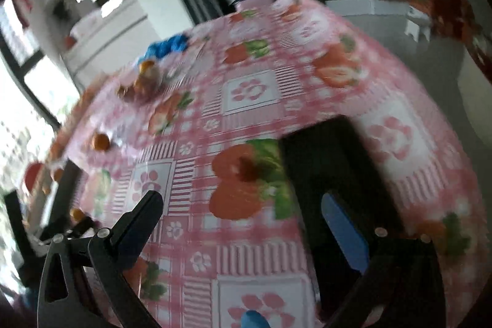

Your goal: Organize fruits

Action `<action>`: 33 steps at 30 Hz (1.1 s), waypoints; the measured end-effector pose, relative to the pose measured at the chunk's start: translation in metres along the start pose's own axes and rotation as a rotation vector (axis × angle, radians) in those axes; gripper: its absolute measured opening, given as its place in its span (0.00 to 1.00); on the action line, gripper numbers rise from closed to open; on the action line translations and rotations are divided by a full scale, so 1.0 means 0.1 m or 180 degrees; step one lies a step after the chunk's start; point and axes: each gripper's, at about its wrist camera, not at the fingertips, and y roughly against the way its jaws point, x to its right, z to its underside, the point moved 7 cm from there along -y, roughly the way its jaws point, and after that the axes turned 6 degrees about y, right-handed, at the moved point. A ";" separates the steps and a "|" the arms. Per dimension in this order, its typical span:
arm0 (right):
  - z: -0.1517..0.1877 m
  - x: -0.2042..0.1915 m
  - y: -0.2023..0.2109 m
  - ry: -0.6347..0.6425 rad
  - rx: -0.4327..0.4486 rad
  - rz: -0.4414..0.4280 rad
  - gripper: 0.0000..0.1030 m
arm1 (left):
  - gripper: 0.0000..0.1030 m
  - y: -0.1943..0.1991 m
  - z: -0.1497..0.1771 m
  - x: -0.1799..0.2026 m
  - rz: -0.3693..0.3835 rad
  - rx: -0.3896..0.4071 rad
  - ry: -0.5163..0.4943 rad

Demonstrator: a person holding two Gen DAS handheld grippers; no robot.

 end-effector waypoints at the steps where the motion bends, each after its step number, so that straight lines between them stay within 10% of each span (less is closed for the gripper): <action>1: -0.02 -0.05 -0.07 0.0068 -0.0026 0.0003 1.00 | 0.99 0.00 0.00 0.00 0.0000 0.0000 0.0000; 14: -0.11 -0.42 -0.41 0.0463 -0.0145 -0.0440 1.00 | 0.99 0.00 0.00 0.00 -0.0001 -0.0001 -0.0001; 33: -0.02 -0.57 -0.58 0.1006 -0.0246 0.0226 1.00 | 0.99 0.00 0.00 0.00 -0.0002 -0.0006 -0.0002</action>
